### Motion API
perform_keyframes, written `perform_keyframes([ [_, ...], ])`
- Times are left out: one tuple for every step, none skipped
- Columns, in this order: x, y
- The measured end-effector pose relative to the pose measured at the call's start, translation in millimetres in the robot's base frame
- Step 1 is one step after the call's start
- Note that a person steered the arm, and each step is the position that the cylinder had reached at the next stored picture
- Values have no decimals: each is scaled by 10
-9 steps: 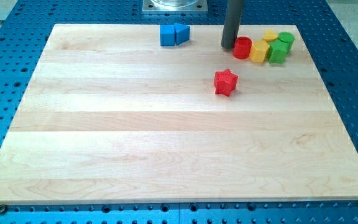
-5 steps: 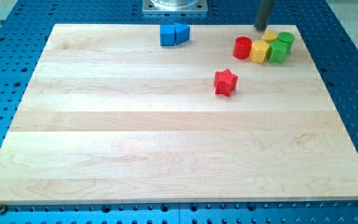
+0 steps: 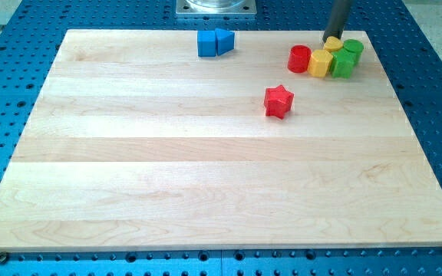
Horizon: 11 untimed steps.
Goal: Push the yellow heart vertically below the blue blocks
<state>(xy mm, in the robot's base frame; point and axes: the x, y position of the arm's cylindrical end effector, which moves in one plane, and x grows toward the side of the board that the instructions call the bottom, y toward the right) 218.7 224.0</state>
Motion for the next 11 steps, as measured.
perform_keyframes([
  [254, -32],
  [622, -128],
  [900, -217],
  [1134, -291],
  [1323, -404],
  [1346, -543],
  [1351, -632],
  [1406, -592],
  [1330, -349],
  [1087, -345],
  [920, -539],
])
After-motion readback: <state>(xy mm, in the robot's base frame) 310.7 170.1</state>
